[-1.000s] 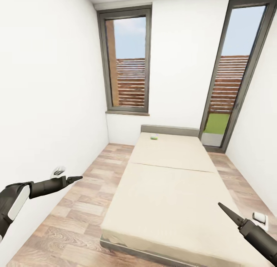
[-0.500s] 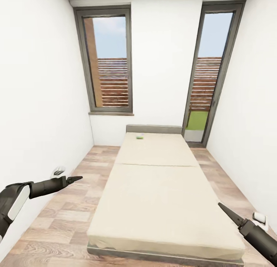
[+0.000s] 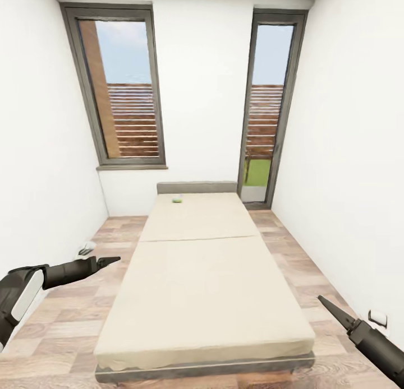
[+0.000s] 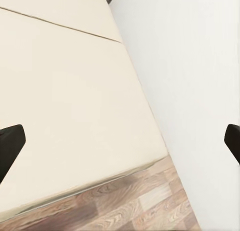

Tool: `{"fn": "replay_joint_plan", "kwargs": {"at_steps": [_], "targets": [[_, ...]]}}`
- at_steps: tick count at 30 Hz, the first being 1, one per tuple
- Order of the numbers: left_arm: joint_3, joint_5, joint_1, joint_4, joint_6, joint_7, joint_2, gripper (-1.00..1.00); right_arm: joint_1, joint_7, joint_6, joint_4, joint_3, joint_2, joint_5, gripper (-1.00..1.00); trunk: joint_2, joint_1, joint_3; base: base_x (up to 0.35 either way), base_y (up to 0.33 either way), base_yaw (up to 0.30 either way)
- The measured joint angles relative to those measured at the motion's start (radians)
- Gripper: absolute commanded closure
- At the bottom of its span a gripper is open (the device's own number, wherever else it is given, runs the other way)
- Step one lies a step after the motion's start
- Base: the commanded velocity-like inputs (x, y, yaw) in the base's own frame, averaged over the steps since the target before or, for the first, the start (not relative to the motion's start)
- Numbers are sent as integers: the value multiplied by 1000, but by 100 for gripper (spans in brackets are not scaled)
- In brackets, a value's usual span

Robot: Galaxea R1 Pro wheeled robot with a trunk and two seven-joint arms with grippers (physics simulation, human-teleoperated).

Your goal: Put all the toys in the child's room - the three board games (two on the bed and one on the table), the two jigsaw puzzles on the table, and the tennis ball on the table - inside the toy box on the table in the child's room.

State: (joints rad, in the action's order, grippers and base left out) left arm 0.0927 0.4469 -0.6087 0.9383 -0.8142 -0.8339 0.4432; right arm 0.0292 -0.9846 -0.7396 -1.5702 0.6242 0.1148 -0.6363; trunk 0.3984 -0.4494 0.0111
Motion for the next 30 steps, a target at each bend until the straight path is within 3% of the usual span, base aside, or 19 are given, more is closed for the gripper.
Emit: {"fn": "replay_joint_plan", "kwargs": {"at_steps": [11,30], "targets": [[0,-1,0,1,0,0,0,-100,0,1,0,5,0,0,1,-100,0,0,0,-6,-100,-280],[1,-2,0,1,-2,0,1,-100,-2,1,1,16,0,0,1,-100,0,0,0,0,258,-280]]}}
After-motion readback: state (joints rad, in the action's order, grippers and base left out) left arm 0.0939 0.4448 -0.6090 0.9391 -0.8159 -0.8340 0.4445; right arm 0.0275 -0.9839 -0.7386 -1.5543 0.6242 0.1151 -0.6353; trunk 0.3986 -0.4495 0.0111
